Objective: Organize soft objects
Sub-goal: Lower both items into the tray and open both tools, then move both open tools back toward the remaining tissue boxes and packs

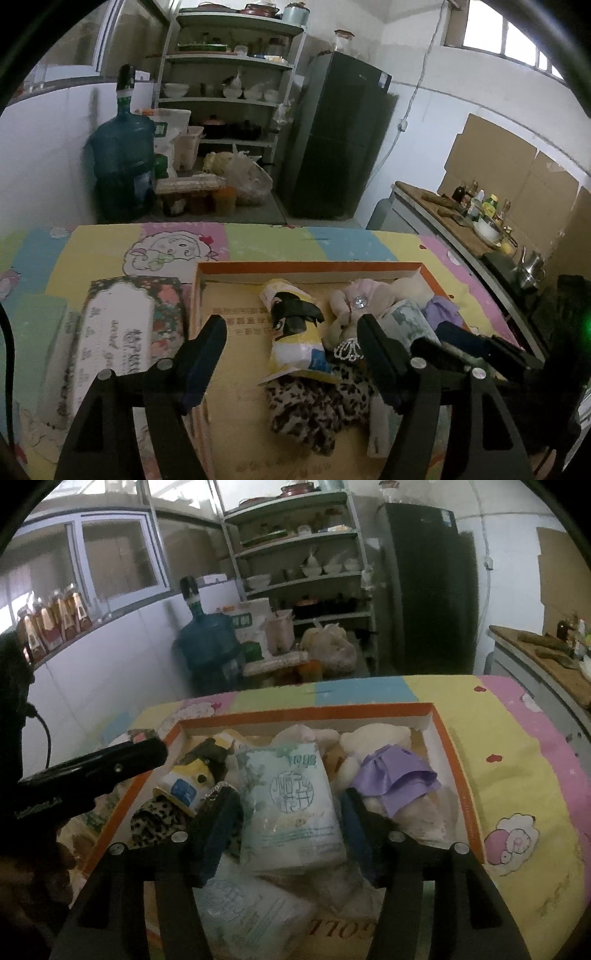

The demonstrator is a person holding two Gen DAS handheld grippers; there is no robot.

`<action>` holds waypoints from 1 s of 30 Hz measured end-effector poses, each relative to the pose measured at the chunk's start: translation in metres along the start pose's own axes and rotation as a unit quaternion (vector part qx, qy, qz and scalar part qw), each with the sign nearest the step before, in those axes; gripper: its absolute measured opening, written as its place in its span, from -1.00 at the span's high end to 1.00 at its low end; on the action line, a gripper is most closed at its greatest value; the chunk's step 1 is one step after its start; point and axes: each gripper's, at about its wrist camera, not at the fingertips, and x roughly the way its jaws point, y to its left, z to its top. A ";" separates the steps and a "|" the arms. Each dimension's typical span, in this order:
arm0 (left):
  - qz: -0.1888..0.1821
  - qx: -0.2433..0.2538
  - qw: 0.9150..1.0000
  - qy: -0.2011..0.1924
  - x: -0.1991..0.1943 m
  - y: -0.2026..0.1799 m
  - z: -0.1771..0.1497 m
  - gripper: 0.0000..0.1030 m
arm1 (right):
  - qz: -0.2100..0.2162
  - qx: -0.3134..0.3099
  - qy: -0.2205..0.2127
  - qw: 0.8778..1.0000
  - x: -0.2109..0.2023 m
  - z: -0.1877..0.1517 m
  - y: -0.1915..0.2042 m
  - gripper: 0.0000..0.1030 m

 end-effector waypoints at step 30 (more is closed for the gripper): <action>0.060 -0.049 0.993 -0.090 -0.140 0.095 -0.052 -0.41 | 0.075 -0.092 0.018 0.993 -0.060 -0.081 0.120 -0.25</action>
